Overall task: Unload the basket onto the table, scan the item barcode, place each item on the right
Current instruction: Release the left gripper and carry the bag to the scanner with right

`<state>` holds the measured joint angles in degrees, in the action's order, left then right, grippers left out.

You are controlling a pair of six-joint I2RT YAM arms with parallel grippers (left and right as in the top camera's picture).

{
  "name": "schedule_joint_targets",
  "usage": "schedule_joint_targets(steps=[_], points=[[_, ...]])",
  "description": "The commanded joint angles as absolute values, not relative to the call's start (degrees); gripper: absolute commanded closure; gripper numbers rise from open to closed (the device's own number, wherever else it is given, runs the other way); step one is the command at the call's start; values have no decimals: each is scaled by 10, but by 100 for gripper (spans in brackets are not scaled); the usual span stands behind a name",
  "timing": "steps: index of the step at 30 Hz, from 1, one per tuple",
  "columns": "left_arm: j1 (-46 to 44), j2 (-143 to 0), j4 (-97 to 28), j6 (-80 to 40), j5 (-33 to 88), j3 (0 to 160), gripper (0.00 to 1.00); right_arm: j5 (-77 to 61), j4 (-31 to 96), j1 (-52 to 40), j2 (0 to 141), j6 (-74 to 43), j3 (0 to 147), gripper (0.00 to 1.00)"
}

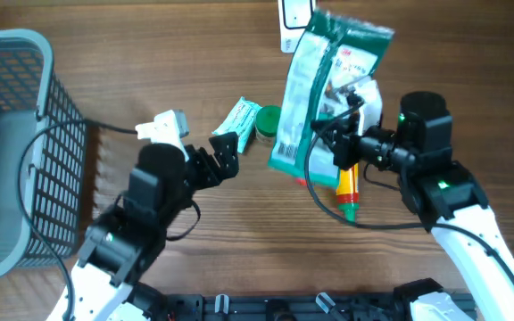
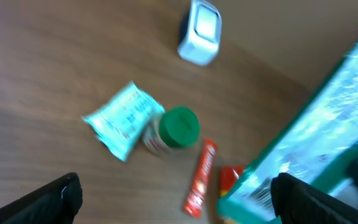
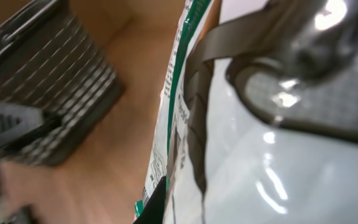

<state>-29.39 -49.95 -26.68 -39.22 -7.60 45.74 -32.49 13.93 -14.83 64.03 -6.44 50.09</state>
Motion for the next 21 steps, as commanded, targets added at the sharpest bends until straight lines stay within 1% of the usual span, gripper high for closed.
schedule_joint_targets(steps=[1,3,5,9,14,19,20,21], points=[[-318,-502,-269,-377,-220,458,0,-194,96,-149,640,6,509,95],[-318,-512,-269,-377,-220,458,0,-127,57,-149,651,51,509,96],[-318,-523,-269,-377,-220,457,0,-91,8,-149,668,91,509,95],[-318,-550,-269,-377,-219,458,0,-56,-105,-149,723,156,509,95],[-318,-583,-269,-377,-219,458,0,-38,-279,-149,834,270,509,95],[-318,-618,-269,-377,-220,458,0,0,-503,-149,971,301,522,95],[-318,-628,-269,-377,-224,457,0,2,-537,-149,1012,301,544,96],[-317,-631,-268,-377,-226,458,0,1,-540,-149,1029,301,558,96]])
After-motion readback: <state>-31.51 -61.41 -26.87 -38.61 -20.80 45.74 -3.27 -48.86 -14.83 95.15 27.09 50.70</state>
